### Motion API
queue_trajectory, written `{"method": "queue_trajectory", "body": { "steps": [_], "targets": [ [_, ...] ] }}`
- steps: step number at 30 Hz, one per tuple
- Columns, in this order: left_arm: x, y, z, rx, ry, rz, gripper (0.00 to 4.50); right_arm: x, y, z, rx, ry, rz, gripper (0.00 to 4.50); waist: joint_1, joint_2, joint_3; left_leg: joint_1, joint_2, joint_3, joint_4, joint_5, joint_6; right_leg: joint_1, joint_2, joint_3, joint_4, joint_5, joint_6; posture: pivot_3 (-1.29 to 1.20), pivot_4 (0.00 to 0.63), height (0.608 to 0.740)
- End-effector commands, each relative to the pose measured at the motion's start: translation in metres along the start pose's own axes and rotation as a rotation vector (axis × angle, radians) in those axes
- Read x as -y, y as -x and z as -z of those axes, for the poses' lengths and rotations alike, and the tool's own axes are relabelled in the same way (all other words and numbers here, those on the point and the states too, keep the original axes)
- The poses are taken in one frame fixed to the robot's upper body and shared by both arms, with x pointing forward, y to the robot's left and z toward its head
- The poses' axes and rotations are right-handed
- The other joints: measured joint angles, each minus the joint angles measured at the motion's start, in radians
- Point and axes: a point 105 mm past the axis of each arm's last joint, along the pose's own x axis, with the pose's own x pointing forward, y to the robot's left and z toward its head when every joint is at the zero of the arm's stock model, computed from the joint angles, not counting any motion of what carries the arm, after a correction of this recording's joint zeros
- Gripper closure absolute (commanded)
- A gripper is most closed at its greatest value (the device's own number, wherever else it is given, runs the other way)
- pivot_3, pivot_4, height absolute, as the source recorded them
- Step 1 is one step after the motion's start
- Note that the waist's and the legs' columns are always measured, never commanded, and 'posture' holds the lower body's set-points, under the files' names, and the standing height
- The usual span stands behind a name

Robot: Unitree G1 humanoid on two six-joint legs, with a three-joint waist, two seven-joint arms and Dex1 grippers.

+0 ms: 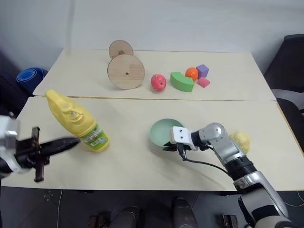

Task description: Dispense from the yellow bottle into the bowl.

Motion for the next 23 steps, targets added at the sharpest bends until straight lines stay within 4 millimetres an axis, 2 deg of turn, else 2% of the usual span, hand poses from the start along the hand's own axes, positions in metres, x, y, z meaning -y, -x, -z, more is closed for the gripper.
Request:
{"method": "queue_trajectory", "body": {
  "steps": [1, 2, 5, 7, 10, 14, 16, 19, 23],
  "targets": [
    [0.002, 0.004, 0.026, -0.069, -0.02, -0.035, 4.47, 0.006, 0.013, -0.004, 0.092, 0.016, 0.077, 4.5, 0.003, 0.0, 0.0, 0.0, 0.0, 0.0, 0.0, 0.0, 0.0, 0.0, 0.0, 0.0, 0.0, 0.0, 0.0, 0.0, 0.15, 0.74],
    [0.0, 0.004, 0.033, -0.06, -0.008, -0.063, 4.49, 0.003, 0.016, -0.007, 0.131, 0.013, 0.079, 4.2, 0.003, 0.0, 0.001, 0.001, 0.001, 0.0, 0.0, 0.0, 0.0, 0.001, 0.0, 0.001, 0.001, 0.0, 0.0, 0.0, 0.15, 0.74],
    [-0.011, 0.0, 0.047, -0.053, -0.042, -0.159, 3.89, -0.013, 0.031, -0.015, 0.214, 0.009, 0.082, 3.3, 0.014, 0.0, 0.001, 0.001, 0.001, -0.003, 0.0, 0.001, -0.001, 0.001, 0.0, -0.001, 0.001, 0.0, -0.001, 0.0, 0.15, 0.74],
    [-0.013, 0.001, 0.06, -0.07, -0.086, -0.197, 3.3, -0.024, 0.048, -0.024, 0.295, -0.028, 0.131, 2.64, 0.026, 0.0, 0.001, 0.001, 0.001, -0.003, 0.001, 0.0, -0.001, 0.001, 0.0, -0.001, 0.002, 0.0, -0.001, 0.0, 0.15, 0.74],
    [-0.019, 0.004, 0.069, -0.076, -0.167, -0.266, 2.29, -0.043, 0.074, -0.027, 0.331, -0.076, 0.2, 1.51, 0.036, 0.0, 0.001, 0.0, 0.001, -0.003, 0.001, 0.0, 0.0, 0.002, -0.001, -0.001, -0.001, 0.001, -0.001, 0.0, 0.15, 0.74],
    [-0.018, 0.013, 0.086, -0.122, -0.212, -0.313, 0.97, -0.067, 0.106, -0.011, 0.278, -0.209, 0.317, 0.09, 0.047, -0.001, 0.0, 0.0, 0.0, -0.003, 0.002, -0.002, 0.001, 0.004, -0.002, -0.001, -0.003, 0.001, 0.0, 0.0, 0.15, 0.74],
    [-0.017, 0.018, 0.095, -0.14, -0.205, -0.331, 0.32, -0.077, 0.115, -0.004, 0.243, -0.229, 0.355, 0.0, 0.049, -0.001, 0.0, 0.001, 0.001, -0.003, 0.003, -0.002, 0.001, 0.005, -0.002, -0.001, -0.003, 0.001, 0.0, 0.0, 0.15, 0.74],
    [-0.018, 0.026, 0.106, -0.151, -0.198, -0.386, 0.32, -0.094, 0.121, 0.009, 0.161, -0.215, 0.362, 0.0, 0.047, -0.001, 0.0, 0.002, 0.001, -0.001, 0.003, -0.003, 0.003, 0.005, -0.002, 0.0, -0.002, 0.001, 0.0, 0.0, 0.15, 0.74],
    [-0.016, 0.033, 0.123, -0.178, -0.165, -0.426, 0.32, -0.089, 0.119, 0.013, 0.167, -0.212, 0.449, 0.0, 0.046, -0.001, 0.0, 0.002, 0.001, -0.001, 0.003, -0.004, 0.005, 0.004, -0.002, 0.001, -0.001, 0.002, 0.0, 0.0, 0.15, 0.74]
  ]
}}
